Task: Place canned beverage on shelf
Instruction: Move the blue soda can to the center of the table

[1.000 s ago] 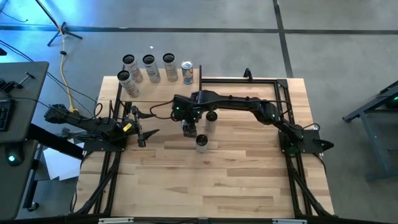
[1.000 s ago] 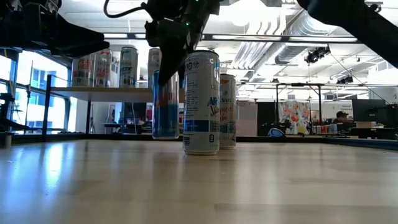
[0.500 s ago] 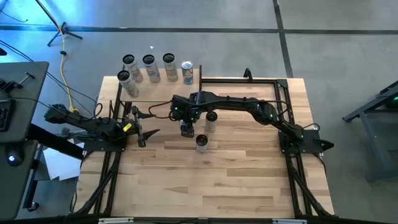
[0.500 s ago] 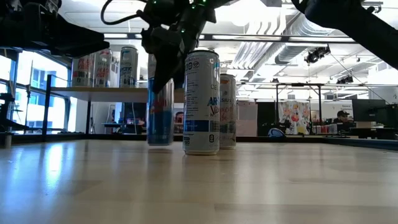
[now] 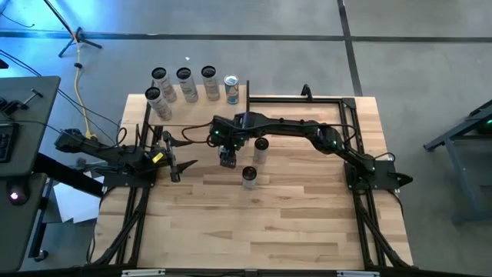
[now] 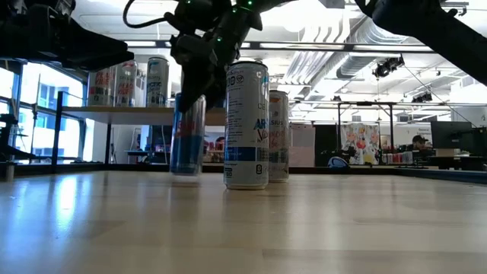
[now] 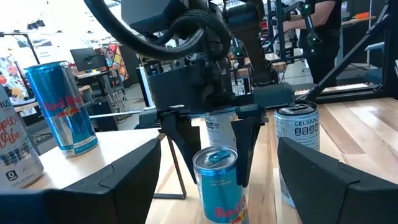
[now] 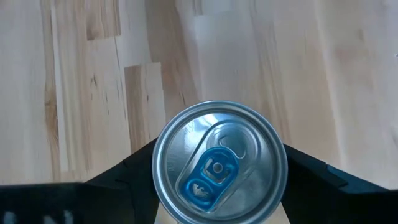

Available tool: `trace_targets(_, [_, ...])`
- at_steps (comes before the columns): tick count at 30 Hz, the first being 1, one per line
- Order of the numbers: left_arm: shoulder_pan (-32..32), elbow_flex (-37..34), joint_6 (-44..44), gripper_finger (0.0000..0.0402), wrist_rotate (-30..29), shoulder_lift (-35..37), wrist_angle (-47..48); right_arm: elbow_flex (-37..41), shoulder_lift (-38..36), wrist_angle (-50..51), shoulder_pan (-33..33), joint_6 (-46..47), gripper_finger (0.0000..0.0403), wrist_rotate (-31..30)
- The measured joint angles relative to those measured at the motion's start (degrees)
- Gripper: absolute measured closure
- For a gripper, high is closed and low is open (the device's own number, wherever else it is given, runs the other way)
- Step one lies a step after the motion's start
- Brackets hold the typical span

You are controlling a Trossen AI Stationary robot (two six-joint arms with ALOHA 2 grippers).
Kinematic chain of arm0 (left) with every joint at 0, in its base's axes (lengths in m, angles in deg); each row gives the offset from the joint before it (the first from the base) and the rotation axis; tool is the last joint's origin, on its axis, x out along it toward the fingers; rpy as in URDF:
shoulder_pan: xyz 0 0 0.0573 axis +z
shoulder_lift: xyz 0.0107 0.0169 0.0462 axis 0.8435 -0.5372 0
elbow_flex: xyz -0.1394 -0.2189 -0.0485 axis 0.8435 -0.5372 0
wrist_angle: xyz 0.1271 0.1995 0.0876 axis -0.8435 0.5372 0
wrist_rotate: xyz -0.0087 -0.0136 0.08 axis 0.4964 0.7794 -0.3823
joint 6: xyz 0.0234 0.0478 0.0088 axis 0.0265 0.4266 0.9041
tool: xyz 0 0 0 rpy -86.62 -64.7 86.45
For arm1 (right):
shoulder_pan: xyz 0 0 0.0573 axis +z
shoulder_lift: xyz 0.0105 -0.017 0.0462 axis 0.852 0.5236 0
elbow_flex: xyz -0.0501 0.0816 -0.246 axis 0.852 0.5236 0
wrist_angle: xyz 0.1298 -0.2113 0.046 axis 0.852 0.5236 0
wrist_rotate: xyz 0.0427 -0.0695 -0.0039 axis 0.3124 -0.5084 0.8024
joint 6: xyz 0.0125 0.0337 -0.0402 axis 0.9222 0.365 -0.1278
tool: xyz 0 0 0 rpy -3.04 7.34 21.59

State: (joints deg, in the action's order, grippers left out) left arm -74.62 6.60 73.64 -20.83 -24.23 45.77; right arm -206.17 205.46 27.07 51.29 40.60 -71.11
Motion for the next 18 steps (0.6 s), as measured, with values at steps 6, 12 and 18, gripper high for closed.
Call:
trace_targets(6, [0.0,0.0,0.0,0.0108,0.0,0.0,0.0,0.0,0.0,0.2,0.0,0.0,0.0155,0.0])
trace_targets(12, [0.0,0.0,0.0,0.0108,0.0,0.0,0.0,0.0,0.6,0.9,0.0,1.3,0.0155,0.0])
trace_targets(18, [0.0,0.0,0.0,0.0108,0.0,0.0,0.2,0.0,0.9,0.3,0.0,1.5,0.0153,0.1])
